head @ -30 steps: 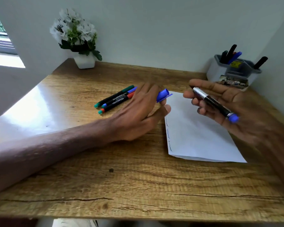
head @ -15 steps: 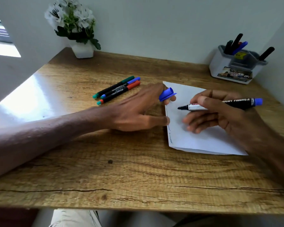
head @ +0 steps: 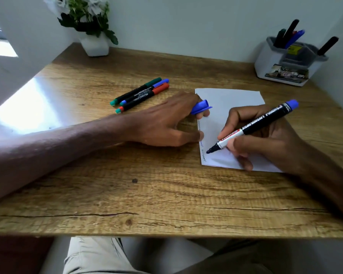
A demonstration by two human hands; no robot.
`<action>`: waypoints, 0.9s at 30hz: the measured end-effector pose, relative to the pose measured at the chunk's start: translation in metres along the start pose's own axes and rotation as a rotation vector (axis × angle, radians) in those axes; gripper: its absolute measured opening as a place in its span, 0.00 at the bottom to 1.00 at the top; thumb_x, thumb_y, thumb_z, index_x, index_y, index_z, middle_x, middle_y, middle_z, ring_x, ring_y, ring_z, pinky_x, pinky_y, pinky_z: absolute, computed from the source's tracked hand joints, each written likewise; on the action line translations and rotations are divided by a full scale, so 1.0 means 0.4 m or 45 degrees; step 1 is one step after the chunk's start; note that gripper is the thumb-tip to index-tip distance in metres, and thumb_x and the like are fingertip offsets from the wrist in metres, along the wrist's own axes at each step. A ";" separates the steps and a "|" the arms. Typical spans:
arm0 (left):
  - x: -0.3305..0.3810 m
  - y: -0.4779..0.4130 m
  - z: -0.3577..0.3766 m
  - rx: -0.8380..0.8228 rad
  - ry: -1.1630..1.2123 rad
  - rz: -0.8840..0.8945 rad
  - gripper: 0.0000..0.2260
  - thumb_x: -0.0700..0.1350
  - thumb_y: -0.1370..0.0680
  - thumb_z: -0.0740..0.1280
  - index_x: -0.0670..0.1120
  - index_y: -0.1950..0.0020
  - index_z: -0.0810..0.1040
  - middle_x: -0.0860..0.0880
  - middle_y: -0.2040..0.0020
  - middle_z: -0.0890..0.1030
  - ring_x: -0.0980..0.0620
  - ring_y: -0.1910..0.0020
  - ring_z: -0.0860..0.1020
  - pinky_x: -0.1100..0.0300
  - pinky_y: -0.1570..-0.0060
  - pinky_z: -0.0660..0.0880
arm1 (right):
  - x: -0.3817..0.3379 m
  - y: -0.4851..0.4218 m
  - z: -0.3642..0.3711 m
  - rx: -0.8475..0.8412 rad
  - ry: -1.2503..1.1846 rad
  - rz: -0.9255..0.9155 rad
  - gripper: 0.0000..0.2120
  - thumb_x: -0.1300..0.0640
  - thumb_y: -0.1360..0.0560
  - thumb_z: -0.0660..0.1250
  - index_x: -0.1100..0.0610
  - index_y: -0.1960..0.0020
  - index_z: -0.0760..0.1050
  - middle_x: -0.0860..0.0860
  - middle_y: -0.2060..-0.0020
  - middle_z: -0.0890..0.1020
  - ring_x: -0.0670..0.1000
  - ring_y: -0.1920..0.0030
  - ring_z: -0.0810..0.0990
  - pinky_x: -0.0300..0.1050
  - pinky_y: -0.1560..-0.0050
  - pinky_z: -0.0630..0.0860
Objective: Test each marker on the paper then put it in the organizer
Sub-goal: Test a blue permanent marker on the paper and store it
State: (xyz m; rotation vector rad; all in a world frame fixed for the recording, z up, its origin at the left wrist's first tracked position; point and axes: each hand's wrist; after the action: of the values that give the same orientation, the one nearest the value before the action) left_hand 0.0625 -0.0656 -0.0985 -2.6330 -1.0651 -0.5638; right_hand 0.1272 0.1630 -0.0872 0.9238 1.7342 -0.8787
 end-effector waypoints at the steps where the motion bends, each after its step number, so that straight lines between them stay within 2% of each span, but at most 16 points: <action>1: 0.003 0.001 0.000 0.006 0.004 0.001 0.27 0.63 0.25 0.64 0.47 0.34 0.71 0.49 0.38 0.74 0.52 0.39 0.72 0.50 0.37 0.70 | 0.003 -0.006 0.005 -0.004 0.020 -0.030 0.02 0.69 0.33 0.70 0.65 0.61 0.80 0.66 0.73 0.76 0.57 0.81 0.70 0.41 0.77 0.71; 2: 0.004 0.001 0.000 0.013 0.008 0.002 0.27 0.63 0.25 0.64 0.46 0.34 0.72 0.49 0.38 0.74 0.52 0.39 0.72 0.50 0.37 0.70 | 0.006 -0.011 0.010 -0.016 0.040 -0.062 0.03 0.66 0.34 0.71 0.66 0.62 0.79 0.68 0.73 0.74 0.57 0.81 0.69 0.40 0.77 0.69; 4: 0.003 0.001 0.000 0.023 0.017 0.009 0.27 0.62 0.25 0.64 0.47 0.33 0.72 0.49 0.38 0.74 0.53 0.39 0.72 0.53 0.38 0.70 | 0.011 -0.014 0.014 -0.041 0.079 -0.109 0.07 0.62 0.35 0.70 0.67 0.62 0.78 0.66 0.73 0.74 0.53 0.81 0.69 0.37 0.76 0.67; 5: -0.001 -0.001 0.001 0.026 0.027 0.014 0.26 0.62 0.24 0.65 0.48 0.33 0.71 0.49 0.37 0.74 0.54 0.39 0.71 0.57 0.39 0.70 | 0.013 -0.014 0.014 -0.050 0.093 -0.121 0.08 0.61 0.35 0.70 0.67 0.62 0.77 0.63 0.72 0.75 0.50 0.80 0.70 0.37 0.76 0.66; 7: -0.008 -0.003 0.003 0.032 0.044 0.032 0.22 0.60 0.21 0.68 0.49 0.33 0.71 0.51 0.37 0.73 0.59 0.42 0.70 0.71 0.44 0.67 | 0.017 -0.010 0.013 -0.062 0.108 -0.142 0.09 0.60 0.34 0.69 0.68 0.62 0.77 0.59 0.71 0.76 0.45 0.77 0.71 0.36 0.75 0.66; 10: -0.014 -0.007 0.003 0.056 0.034 0.064 0.20 0.56 0.20 0.69 0.48 0.34 0.72 0.51 0.39 0.73 0.61 0.47 0.68 0.78 0.46 0.63 | 0.018 -0.007 0.012 -0.076 0.134 -0.159 0.07 0.61 0.34 0.70 0.67 0.62 0.77 0.56 0.70 0.76 0.41 0.75 0.72 0.33 0.72 0.67; 12: -0.015 -0.008 0.004 0.057 0.022 0.066 0.20 0.56 0.20 0.69 0.47 0.35 0.72 0.51 0.39 0.73 0.61 0.49 0.68 0.79 0.47 0.62 | 0.018 -0.007 0.013 -0.091 0.158 -0.171 0.05 0.64 0.34 0.70 0.66 0.62 0.77 0.55 0.70 0.77 0.40 0.74 0.73 0.31 0.70 0.67; 17: -0.014 -0.009 0.005 0.048 0.005 0.074 0.25 0.61 0.24 0.65 0.47 0.35 0.72 0.53 0.40 0.73 0.62 0.45 0.68 0.77 0.46 0.63 | 0.018 -0.010 0.016 -0.081 0.248 -0.209 0.10 0.58 0.33 0.69 0.66 0.62 0.78 0.57 0.69 0.78 0.41 0.71 0.74 0.30 0.68 0.67; 22: -0.016 -0.009 0.003 0.047 0.009 0.064 0.24 0.61 0.22 0.66 0.46 0.34 0.72 0.51 0.39 0.73 0.60 0.44 0.68 0.76 0.47 0.63 | 0.017 -0.009 0.014 -0.108 0.242 -0.206 0.09 0.58 0.33 0.69 0.65 0.63 0.77 0.48 0.70 0.77 0.41 0.71 0.73 0.31 0.68 0.67; 24: -0.018 -0.009 0.004 0.045 0.000 0.065 0.25 0.61 0.22 0.66 0.46 0.33 0.72 0.51 0.37 0.73 0.58 0.41 0.69 0.74 0.44 0.63 | 0.018 -0.009 0.016 -0.089 0.279 -0.215 0.09 0.57 0.33 0.69 0.65 0.63 0.77 0.53 0.70 0.78 0.44 0.70 0.73 0.32 0.67 0.67; 26: -0.014 -0.007 0.004 0.043 0.000 0.063 0.25 0.62 0.23 0.65 0.46 0.33 0.71 0.50 0.36 0.73 0.56 0.41 0.70 0.73 0.45 0.64 | 0.018 -0.011 0.018 -0.065 0.332 -0.234 0.10 0.57 0.32 0.69 0.65 0.62 0.78 0.59 0.69 0.78 0.51 0.71 0.72 0.35 0.67 0.66; 27: -0.013 -0.008 0.004 0.043 -0.005 0.064 0.26 0.62 0.23 0.65 0.45 0.33 0.71 0.50 0.36 0.73 0.56 0.40 0.70 0.68 0.45 0.67 | 0.018 -0.012 0.018 -0.056 0.347 -0.240 0.10 0.57 0.32 0.69 0.65 0.62 0.78 0.60 0.69 0.78 0.54 0.71 0.71 0.37 0.68 0.66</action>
State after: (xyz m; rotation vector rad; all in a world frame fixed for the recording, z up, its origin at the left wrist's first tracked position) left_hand 0.0575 -0.0660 -0.1021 -2.6246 -0.9975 -0.5259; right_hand 0.1240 0.1560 -0.0956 0.8937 2.0938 -0.8613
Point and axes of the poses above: each hand's wrist, its own y-axis away from the middle knuckle, its own z-axis out of the palm, x = y × z
